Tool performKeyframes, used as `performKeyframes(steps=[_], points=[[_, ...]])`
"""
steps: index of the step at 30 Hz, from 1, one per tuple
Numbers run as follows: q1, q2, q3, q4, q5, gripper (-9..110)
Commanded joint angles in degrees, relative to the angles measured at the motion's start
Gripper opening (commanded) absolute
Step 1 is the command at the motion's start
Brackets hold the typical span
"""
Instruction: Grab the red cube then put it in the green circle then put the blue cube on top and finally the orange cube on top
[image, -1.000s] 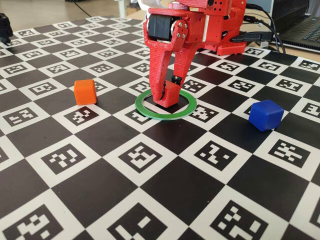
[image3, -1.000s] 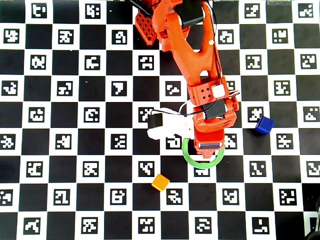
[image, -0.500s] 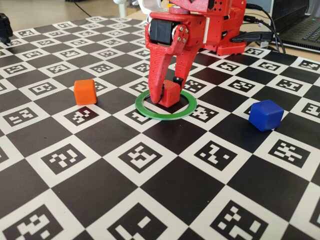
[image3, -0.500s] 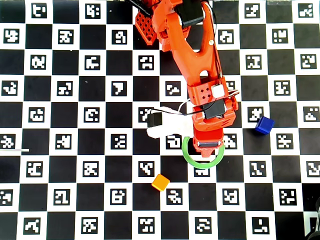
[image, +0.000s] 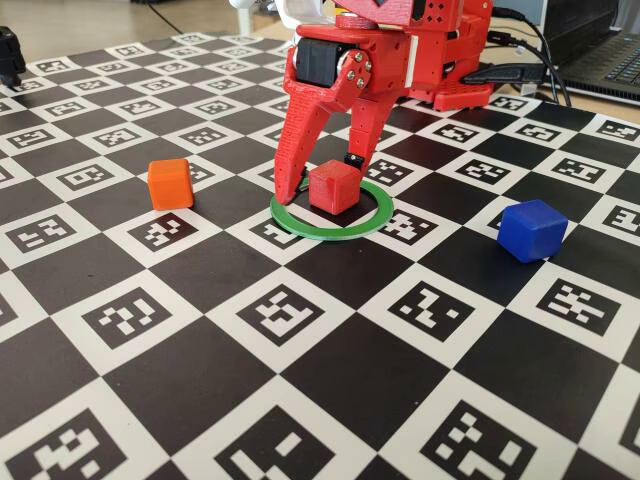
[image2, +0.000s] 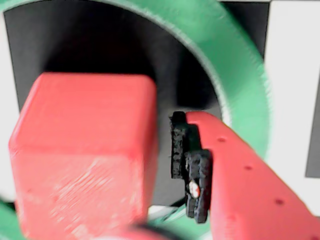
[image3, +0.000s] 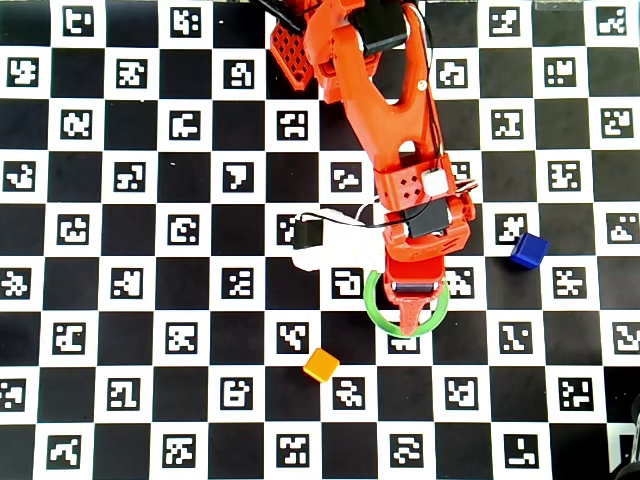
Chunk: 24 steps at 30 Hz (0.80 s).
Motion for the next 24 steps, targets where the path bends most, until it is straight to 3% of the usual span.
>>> performKeyframes(steps=[1, 24], points=[[1.0, 7.5, -1.3, 1.4, 0.4, 47], [2.4, 22.1, -4.5, 15.3, -1.3, 49]])
